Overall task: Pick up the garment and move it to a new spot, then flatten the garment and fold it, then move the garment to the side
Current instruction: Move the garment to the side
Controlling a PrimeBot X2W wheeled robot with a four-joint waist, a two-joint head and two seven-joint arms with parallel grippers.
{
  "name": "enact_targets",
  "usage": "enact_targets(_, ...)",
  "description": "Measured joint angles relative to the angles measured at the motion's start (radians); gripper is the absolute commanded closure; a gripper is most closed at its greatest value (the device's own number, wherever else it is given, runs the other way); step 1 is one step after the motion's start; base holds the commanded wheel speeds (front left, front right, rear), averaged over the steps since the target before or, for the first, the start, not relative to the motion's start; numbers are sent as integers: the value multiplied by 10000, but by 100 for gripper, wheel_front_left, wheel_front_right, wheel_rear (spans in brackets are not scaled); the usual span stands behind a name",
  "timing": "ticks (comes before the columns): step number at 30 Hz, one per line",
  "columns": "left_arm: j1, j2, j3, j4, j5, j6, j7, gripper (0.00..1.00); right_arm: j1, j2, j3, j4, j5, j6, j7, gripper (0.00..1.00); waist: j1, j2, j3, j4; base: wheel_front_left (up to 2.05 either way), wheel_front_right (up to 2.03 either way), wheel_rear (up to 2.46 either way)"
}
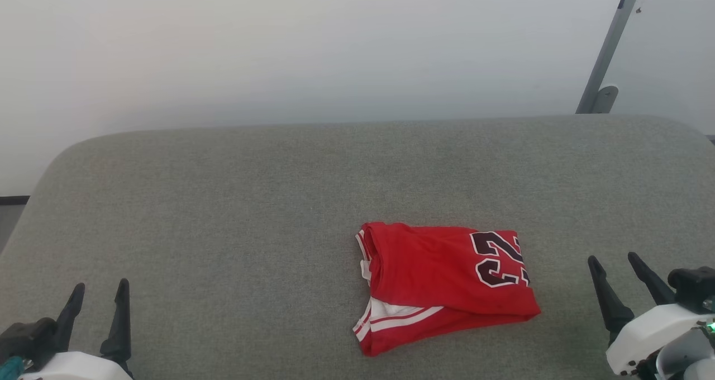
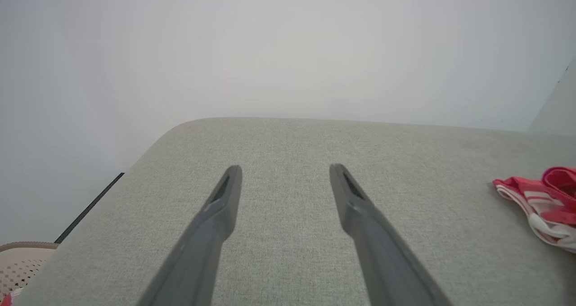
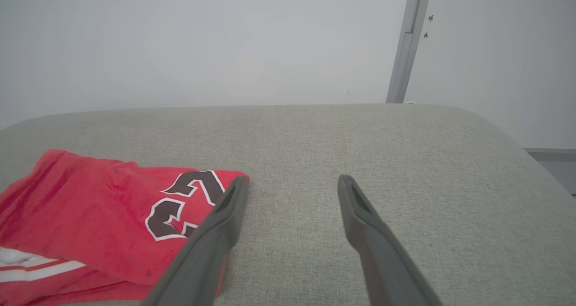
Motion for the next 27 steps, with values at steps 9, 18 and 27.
enact_targets(9, -1, -35, -8, -4, 15, -2, 0, 0, 0, -36, 44, 104, 56, 0, 38, 0, 0, 0, 20, 59, 0, 0, 0)
enact_targets(18, -65, -35, -297, -6, 13, -8, 0, 0, -136, -61, 466, 299, 186, 0, 456, 0, 0, 0, 91, 490, 0, 0, 0)
enact_targets(27, -150, -40, -644, 25, -4, -8, 0, 0, -643, -182, 1081, 938, 462, 0, 1354, 0, 0, 0, 257, 1201, 0, 0, 0)
